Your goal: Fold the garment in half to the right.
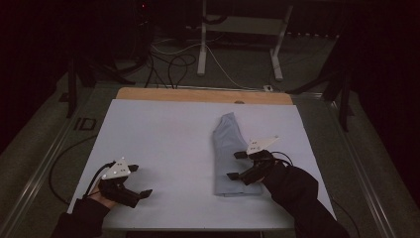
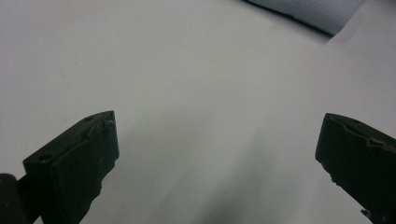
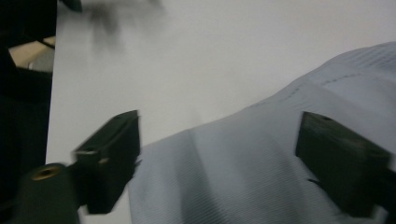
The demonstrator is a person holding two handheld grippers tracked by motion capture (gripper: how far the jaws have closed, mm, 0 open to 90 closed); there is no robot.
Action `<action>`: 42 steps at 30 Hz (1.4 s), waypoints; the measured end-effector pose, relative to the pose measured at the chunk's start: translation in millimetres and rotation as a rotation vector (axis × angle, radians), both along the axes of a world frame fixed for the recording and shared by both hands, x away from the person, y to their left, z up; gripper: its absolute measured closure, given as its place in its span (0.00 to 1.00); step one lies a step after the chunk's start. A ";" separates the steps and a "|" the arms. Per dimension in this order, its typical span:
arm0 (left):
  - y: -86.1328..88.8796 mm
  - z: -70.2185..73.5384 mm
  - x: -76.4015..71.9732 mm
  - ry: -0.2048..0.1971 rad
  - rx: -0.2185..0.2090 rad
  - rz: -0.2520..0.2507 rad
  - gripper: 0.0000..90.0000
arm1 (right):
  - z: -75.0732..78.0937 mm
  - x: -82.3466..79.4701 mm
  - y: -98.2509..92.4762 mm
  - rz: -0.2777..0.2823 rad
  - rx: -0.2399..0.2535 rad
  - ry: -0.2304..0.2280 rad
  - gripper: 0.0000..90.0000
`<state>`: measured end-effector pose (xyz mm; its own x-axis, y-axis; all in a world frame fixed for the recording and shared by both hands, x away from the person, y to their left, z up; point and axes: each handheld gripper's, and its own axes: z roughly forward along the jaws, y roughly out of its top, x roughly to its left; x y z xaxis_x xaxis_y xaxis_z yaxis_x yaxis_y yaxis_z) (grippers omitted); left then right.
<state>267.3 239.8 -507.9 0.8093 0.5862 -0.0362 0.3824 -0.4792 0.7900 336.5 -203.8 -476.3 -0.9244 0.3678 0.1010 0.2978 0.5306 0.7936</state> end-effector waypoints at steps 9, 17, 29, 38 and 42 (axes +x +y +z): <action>0.5 0.7 -0.2 -0.001 -0.006 0.002 0.01 | 8.1 5.7 -18.3 -0.098 0.052 -0.039 0.11; 1.0 0.8 -0.1 -0.001 -0.005 0.001 0.01 | -0.6 6.7 -41.9 -0.182 0.026 -0.051 0.11; 1.2 0.5 -0.5 -0.004 0.002 0.008 0.01 | -17.6 -2.7 -68.5 -0.272 0.021 -0.062 0.11; 1.8 1.2 -1.9 -0.012 0.002 0.006 0.01 | -32.9 -16.6 -86.7 -0.324 0.015 -0.038 0.11; 2.0 1.1 -2.1 -0.014 0.001 0.010 0.01 | -40.4 -22.7 -93.5 -0.338 0.012 -0.022 0.11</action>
<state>265.2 241.9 -506.8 0.8038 0.5944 -0.0241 0.3762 -0.4765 0.7946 313.8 -297.3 -516.6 -0.7523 0.6529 0.0884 0.4377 0.3950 0.8077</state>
